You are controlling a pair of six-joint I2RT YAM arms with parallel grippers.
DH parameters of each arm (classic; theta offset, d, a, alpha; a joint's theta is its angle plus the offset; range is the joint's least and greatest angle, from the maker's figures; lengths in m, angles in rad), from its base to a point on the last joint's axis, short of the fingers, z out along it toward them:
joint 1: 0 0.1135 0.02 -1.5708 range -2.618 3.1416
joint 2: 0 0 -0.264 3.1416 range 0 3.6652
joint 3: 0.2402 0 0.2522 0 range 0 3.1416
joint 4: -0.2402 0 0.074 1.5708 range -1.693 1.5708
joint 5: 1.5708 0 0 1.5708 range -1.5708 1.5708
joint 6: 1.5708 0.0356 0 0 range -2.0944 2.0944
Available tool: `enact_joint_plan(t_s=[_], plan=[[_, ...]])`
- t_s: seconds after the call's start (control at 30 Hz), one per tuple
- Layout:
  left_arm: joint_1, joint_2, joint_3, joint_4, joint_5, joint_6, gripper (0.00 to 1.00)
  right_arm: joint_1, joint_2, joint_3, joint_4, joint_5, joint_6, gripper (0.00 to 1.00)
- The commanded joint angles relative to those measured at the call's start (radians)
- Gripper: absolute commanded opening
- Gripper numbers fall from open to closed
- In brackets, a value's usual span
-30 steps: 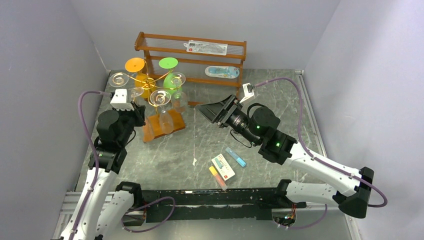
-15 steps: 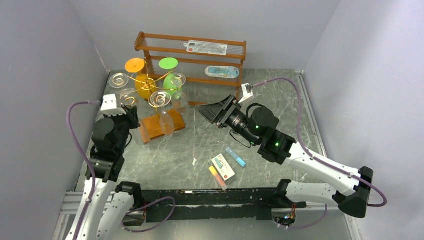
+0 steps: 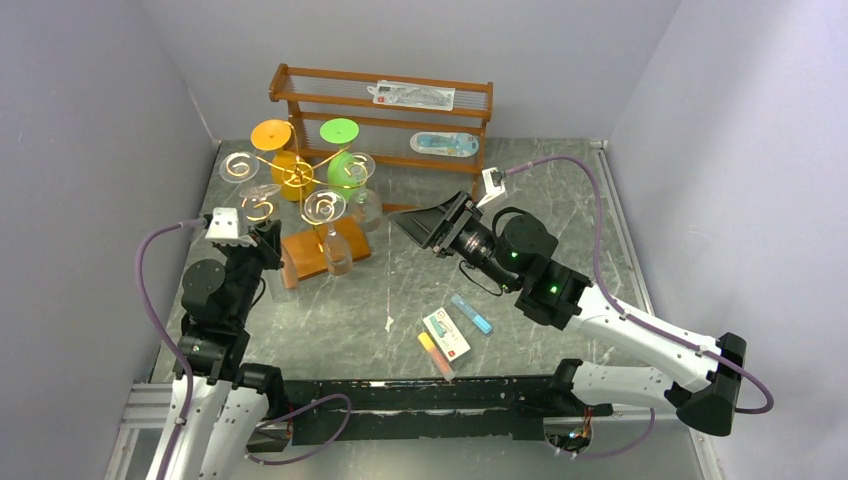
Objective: Place the wine glass upside down on the wine glass rack
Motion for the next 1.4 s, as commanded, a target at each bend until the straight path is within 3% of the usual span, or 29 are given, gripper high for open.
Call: enact_joint_plan(t_s=[0.0,0.37,0.87,1.07,1.37], plan=[[-0.004,0.004,-0.009,0.086,0.077,0.039,0.05,-0.005,-0.007,-0.016,0.018,0.006,0.005,0.63],[-0.004,-0.078,-0.1,0.217,-0.074,0.008,0.05,-0.006,-0.017,-0.022,0.023,0.01,0.0,0.63],[-0.004,-0.029,-0.18,0.426,-0.195,-0.032,0.05,-0.006,-0.017,-0.018,0.039,0.012,-0.015,0.63],[-0.004,-0.016,-0.25,0.617,-0.13,0.002,0.05,-0.005,-0.012,-0.016,0.048,0.014,-0.019,0.63],[-0.004,-0.049,-0.315,0.748,-0.065,0.041,0.05,-0.005,-0.011,-0.016,0.054,0.019,-0.025,0.63]])
